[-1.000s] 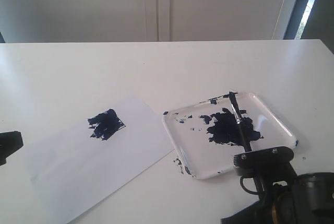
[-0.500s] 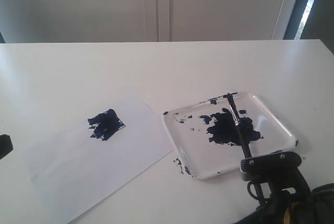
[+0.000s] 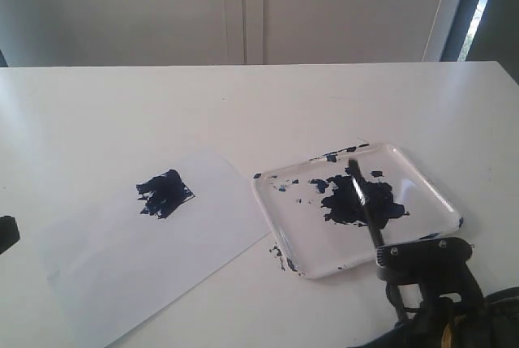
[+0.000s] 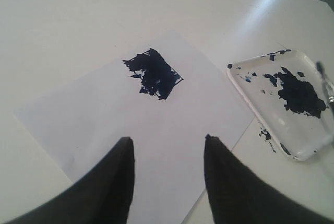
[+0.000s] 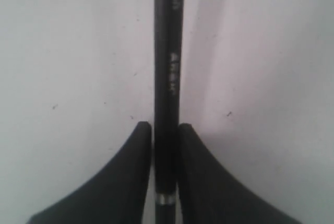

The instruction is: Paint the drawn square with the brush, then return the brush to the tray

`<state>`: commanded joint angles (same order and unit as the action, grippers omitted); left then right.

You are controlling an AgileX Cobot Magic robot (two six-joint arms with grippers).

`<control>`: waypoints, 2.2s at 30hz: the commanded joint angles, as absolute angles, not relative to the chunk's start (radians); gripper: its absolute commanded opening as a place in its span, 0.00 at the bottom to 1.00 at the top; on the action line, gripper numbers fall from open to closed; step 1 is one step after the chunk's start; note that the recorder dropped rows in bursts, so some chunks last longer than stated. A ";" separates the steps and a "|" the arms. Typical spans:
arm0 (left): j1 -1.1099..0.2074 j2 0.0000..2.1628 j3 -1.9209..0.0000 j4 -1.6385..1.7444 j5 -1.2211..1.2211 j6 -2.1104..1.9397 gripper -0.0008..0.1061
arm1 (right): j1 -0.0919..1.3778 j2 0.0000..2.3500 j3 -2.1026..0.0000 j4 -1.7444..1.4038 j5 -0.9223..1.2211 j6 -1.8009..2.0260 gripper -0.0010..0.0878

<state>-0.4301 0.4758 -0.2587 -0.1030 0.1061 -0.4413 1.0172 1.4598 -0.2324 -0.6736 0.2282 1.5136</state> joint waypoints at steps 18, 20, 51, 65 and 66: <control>-0.430 0.476 -0.256 -0.088 0.047 -0.419 0.46 | 1.017 1.220 -0.249 -0.674 0.229 1.441 0.52; -0.430 0.476 -0.246 -0.088 0.021 -0.415 0.46 | 1.017 1.163 -0.249 -0.678 0.265 1.434 0.52; -0.430 0.241 0.000 -0.103 -0.052 -0.473 0.46 | 1.017 0.353 -0.203 -1.053 -0.030 1.382 0.01; -0.430 0.239 0.000 -0.103 0.099 -0.504 0.46 | 1.017 0.243 -0.009 -1.041 -0.122 1.416 0.01; -0.430 0.239 0.000 -0.103 0.108 -0.504 0.46 | 1.017 0.243 0.000 -1.041 -0.130 1.416 0.01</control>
